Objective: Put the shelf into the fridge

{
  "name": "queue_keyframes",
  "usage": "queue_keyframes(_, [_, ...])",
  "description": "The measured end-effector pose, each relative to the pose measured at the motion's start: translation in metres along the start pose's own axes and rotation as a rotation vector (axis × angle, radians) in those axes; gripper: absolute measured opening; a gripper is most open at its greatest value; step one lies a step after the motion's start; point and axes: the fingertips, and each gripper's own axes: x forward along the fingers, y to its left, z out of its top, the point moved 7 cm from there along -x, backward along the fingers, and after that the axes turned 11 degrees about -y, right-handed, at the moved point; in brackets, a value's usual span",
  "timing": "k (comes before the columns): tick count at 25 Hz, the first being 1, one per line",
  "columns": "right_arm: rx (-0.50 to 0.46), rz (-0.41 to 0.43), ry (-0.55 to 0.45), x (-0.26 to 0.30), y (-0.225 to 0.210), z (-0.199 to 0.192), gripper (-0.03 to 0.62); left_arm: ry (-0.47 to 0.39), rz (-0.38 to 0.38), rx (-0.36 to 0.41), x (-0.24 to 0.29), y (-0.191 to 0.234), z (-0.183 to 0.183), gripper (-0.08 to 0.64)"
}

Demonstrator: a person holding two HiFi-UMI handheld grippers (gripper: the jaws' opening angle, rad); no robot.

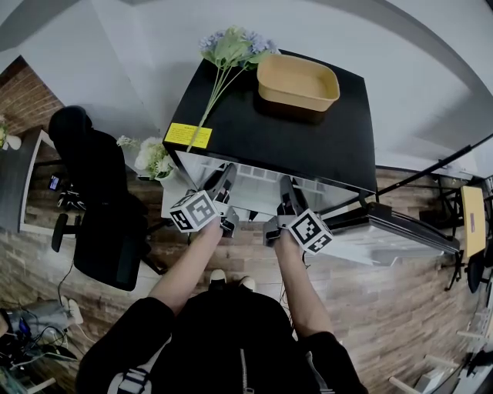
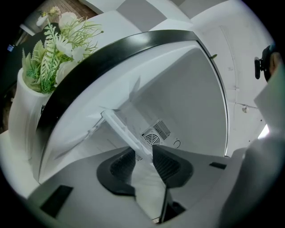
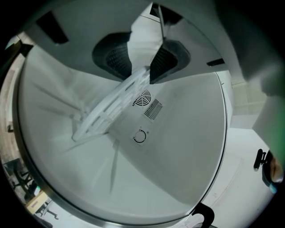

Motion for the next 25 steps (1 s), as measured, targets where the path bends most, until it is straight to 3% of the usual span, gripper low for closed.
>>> queue_keyframes(10, [-0.004, -0.001, -0.021, -0.01, -0.009, 0.008, 0.166, -0.019, -0.003, -0.038, -0.005, 0.003, 0.006, 0.138])
queue_keyframes(14, [-0.037, -0.003, 0.014, -0.023, -0.014, 0.004, 0.164, 0.009, -0.026, 0.002, -0.014, -0.003, 0.002, 0.138])
queue_keyframes(19, [-0.179, 0.031, 0.029, -0.042, -0.008, 0.001, 0.103, 0.053, -0.063, 0.195, -0.032, -0.016, -0.001, 0.137])
queue_keyframes(25, [-0.387, 0.062, 0.041, -0.069, 0.001, 0.003, 0.009, 0.099, -0.091, 0.452, -0.059, -0.028, 0.002, 0.054])
